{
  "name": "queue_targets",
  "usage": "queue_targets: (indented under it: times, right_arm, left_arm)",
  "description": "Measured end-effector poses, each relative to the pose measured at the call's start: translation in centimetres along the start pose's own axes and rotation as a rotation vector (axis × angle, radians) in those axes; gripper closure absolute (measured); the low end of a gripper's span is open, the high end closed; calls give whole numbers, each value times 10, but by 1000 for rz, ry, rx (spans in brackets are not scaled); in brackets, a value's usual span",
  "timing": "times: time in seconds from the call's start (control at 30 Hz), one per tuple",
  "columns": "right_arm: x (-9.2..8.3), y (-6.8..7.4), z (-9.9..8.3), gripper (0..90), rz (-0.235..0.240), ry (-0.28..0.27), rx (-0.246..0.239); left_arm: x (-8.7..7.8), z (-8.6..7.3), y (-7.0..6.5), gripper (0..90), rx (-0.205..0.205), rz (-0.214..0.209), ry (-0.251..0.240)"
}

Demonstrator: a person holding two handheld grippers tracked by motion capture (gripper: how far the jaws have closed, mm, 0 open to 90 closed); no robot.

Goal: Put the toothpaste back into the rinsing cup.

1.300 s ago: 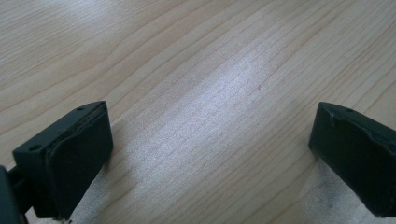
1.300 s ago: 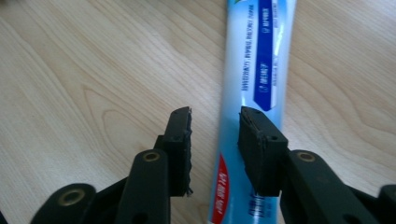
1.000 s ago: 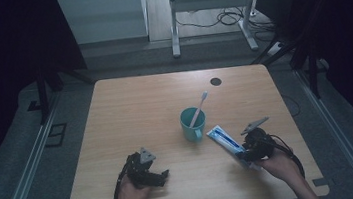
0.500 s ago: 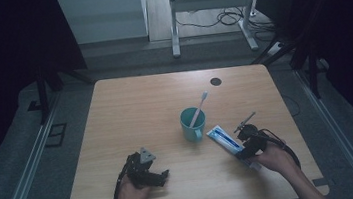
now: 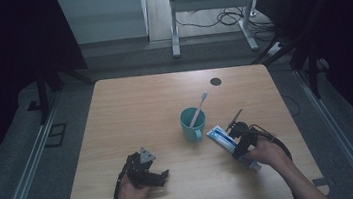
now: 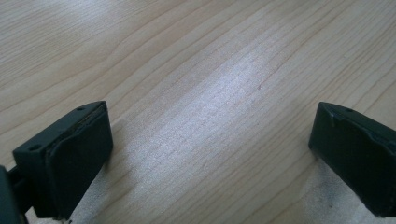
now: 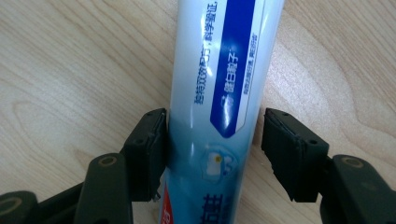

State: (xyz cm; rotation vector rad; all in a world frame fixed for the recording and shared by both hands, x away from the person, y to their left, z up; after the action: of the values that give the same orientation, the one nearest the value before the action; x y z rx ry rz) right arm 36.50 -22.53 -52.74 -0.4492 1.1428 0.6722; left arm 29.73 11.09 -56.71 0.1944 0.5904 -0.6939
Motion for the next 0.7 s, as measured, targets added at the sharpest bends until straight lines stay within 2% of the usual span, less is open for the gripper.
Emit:
queue_targets:
  times: [0.23,0.4,0.7]
  right_arm:
    - [6,1,5,457,9,31,-7]
    - [6,2,6,498,-2,43,9]
    - [-2,1,5,663,-2,16,33]
  left_arm:
    - [0,0,0,0,0,0,0]
    - [0,0,0,0,0,0,0]
    - [0,0,0,0,-1,0,0]
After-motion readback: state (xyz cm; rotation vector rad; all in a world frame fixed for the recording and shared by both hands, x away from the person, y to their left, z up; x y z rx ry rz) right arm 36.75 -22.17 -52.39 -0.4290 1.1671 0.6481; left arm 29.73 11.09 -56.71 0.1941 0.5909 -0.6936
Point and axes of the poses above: each handheld gripper's, and its own axes: x roughly forward along the jaws, z roughly out of its top, y roughly to its left, the point moved 3 cm from there along x, roughly forward along the jaws, and after that the axes turned 14 degrees about -y, right-handed, at the moved point
